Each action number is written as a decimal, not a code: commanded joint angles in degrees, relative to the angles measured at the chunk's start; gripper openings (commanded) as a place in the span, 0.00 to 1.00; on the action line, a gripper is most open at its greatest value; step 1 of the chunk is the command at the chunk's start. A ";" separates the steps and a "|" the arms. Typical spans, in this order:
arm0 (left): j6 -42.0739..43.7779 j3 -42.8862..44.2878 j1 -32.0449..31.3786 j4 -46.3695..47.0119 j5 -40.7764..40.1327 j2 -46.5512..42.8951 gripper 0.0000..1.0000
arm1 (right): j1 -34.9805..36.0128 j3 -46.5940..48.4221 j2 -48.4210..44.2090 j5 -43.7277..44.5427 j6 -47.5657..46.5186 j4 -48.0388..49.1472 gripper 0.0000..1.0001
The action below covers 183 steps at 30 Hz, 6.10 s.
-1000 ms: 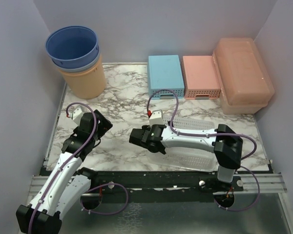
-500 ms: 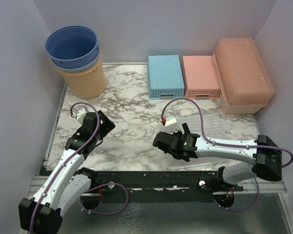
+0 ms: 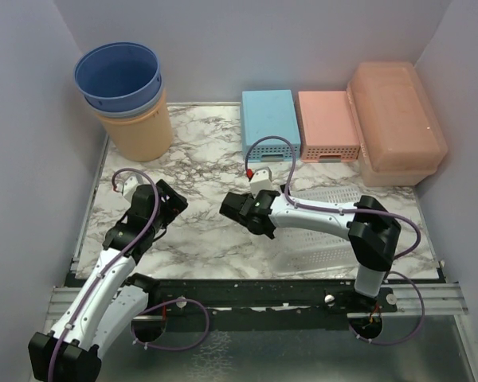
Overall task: Turn the large container upside down
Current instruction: Move the container to the corner of the board, then move the multiple containers to the center of the board.
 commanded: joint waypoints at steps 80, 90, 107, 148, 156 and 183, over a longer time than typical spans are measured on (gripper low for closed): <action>-11.53 7.03 -38.51 52.52 14.71 40.10 0.93 | -14.86 -7.89 -45.05 -10.83 4.62 -3.10 1.00; -17.23 19.07 -46.84 66.31 16.92 60.78 0.89 | -17.03 0.33 -41.58 -16.07 -2.48 3.46 1.00; -22.46 31.68 -50.96 73.10 17.17 75.94 0.85 | -17.61 -0.67 -41.25 -20.88 -5.11 5.48 1.00; -13.64 49.47 -44.43 63.88 24.81 88.36 0.81 | -19.44 1.29 -36.73 -23.05 -8.70 7.93 1.00; -10.79 40.56 -44.38 63.34 21.54 82.05 0.82 | -20.19 1.44 -36.15 -25.38 -9.95 10.84 1.00; 6.07 14.54 -24.33 22.76 -13.40 26.07 0.99 | -21.07 -6.65 -35.95 -29.21 -7.06 17.15 1.00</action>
